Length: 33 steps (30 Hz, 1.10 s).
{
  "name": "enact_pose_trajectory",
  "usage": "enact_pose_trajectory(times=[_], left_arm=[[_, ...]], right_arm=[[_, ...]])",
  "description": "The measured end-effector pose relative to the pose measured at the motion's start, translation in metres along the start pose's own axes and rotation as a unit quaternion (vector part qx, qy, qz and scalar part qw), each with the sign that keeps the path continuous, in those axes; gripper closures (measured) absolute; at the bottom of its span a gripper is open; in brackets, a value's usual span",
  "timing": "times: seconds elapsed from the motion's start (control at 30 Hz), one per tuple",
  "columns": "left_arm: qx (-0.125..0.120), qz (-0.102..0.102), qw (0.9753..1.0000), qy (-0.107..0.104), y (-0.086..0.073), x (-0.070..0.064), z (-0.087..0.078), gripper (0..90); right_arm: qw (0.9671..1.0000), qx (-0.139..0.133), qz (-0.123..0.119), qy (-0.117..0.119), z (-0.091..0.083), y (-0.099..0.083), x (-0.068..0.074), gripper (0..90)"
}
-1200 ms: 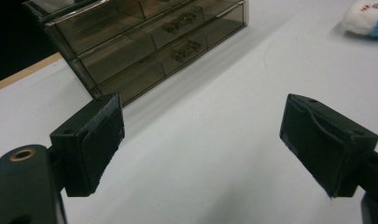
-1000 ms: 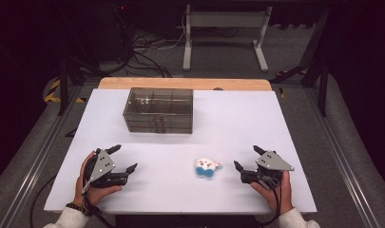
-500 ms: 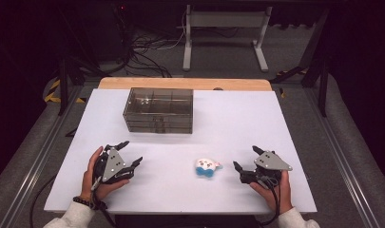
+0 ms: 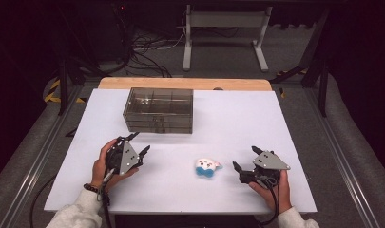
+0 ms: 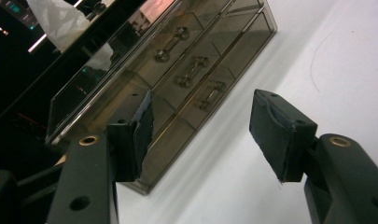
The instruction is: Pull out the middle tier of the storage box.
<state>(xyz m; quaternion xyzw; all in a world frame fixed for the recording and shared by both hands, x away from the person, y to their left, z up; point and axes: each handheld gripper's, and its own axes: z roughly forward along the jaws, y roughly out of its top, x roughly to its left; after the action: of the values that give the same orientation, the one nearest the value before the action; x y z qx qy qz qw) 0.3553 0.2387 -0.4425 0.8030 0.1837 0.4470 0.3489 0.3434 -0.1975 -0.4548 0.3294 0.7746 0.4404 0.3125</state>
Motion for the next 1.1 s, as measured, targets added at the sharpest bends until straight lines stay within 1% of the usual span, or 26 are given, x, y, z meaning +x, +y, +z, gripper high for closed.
enact_pose_trajectory(times=[0.03,0.1,0.13,0.17,0.23,0.27,0.3,0.33,0.37,0.4,0.43,0.53,0.57,0.6,0.63,0.73,0.77,0.8,0.83,0.87,0.9,0.93,0.97,1.0,1.03,1.1], left_arm=[[0.001,0.003,1.0,-0.002,0.001,-0.001,0.004,40.9],[0.002,0.009,0.9999,0.002,0.004,-0.001,0.01,40.9],[0.002,0.009,0.9999,0.002,0.004,-0.001,0.01,40.9],[0.004,0.012,0.9999,0.003,0.006,-0.001,0.017,40.9],[0.01,0.021,0.9996,0.014,0.008,-0.003,0.023,40.9],[0.011,0.03,0.9994,0.016,0.008,-0.003,0.026,41.0],[0.011,0.03,0.9994,0.016,0.008,-0.003,0.026,41.3],[0.018,0.041,0.9988,0.021,0.008,-0.005,0.033,41.8],[0.024,0.046,0.9984,0.024,0.009,-0.007,0.035,42.1],[0.025,0.06,0.9975,0.03,0.009,-0.008,0.038,42.6],[0.027,0.066,0.9968,0.036,0.01,-0.009,0.04,43.7],[0.039,0.097,0.9927,0.061,0.013,-0.015,0.046,48.0],[0.04,0.114,0.9902,0.071,0.014,-0.016,0.049,49.4],[0.042,0.123,0.988,0.083,0.014,-0.018,0.052,50.9],[0.047,0.128,0.9867,0.089,0.014,-0.02,0.053,52.0],[0.05,0.158,0.9802,0.109,0.015,-0.024,0.06,54.4],[0.052,0.162,0.9791,0.112,0.015,-0.024,0.062,55.8],[0.052,0.162,0.9791,0.112,0.015,-0.024,0.062,56.8],[0.055,0.164,0.9781,0.116,0.015,-0.025,0.063,56.8],[0.06,0.175,0.9746,0.125,0.014,-0.027,0.067,58.8],[0.061,0.181,0.9735,0.125,0.015,-0.027,0.068,60.3],[0.061,0.181,0.9735,0.125,0.015,-0.027,0.068,60.8],[0.073,0.204,0.967,0.134,0.015,-0.029,0.071,62.0],[0.076,0.209,0.9652,0.138,0.015,-0.03,0.073,63.9],[0.081,0.215,0.9626,0.143,0.015,-0.03,0.074,65.0],[0.085,0.219,0.9605,0.148,0.014,-0.031,0.077,66.6]], right_arm=[[1.0,0.0,0.0,0.0,0.0,0.0,0.0,13.5],[1.0,0.001,0.001,0.0,0.0,-0.001,-0.001,13.5],[1.0,0.001,0.001,0.0,0.0,-0.001,-0.001,13.5],[1.0,0.0,0.002,0.0,0.0,-0.001,-0.001,13.5],[1.0,0.002,0.003,0.0,0.0,-0.001,-0.001,13.5],[1.0,0.003,0.002,0.001,0.001,-0.001,-0.001,13.5],[1.0,0.003,0.002,0.001,0.001,-0.001,-0.001,13.5],[1.0,0.004,0.001,0.001,0.001,-0.001,0.0,13.5],[1.0,0.005,0.001,0.002,0.001,-0.001,0.0,13.5],[1.0,0.006,0.0,0.002,0.002,-0.001,0.0,13.5],[1.0,0.006,-0.001,0.002,0.002,-0.002,0.0,13.5],[0.9999,0.01,0.0,0.003,0.004,-0.002,0.001,13.5],[0.9999,0.012,-0.001,0.003,0.004,-0.002,0.001,13.5],[0.9999,0.013,-0.001,0.004,0.004,-0.003,0.002,13.5],[0.9999,0.014,-0.002,0.005,0.005,-0.003,0.002,13.5],[0.9999,0.015,-0.001,0.005,0.005,-0.003,0.002,13.5],[0.9999,0.015,-0.001,0.005,0.005,-0.003,0.001,13.5],[0.9999,0.014,-0.002,0.005,0.005,-0.003,0.001,13.5],[0.9999,0.014,-0.002,0.005,0.005,-0.003,0.001,13.5],[0.9999,0.015,0.0,0.005,0.005,-0.003,0.001,13.5],[0.9999,0.016,0.0,0.005,0.005,-0.003,0.001,13.5],[0.9999,0.016,0.0,0.005,0.005,-0.003,0.001,13.5],[0.9998,0.018,-0.001,0.007,0.005,-0.003,0.001,13.5],[0.9998,0.018,0.0,0.008,0.005,-0.003,0.001,13.5],[0.9998,0.018,0.001,0.009,0.005,-0.003,0.001,13.5],[0.9998,0.02,0.002,0.01,0.005,-0.004,0.001,13.5]])
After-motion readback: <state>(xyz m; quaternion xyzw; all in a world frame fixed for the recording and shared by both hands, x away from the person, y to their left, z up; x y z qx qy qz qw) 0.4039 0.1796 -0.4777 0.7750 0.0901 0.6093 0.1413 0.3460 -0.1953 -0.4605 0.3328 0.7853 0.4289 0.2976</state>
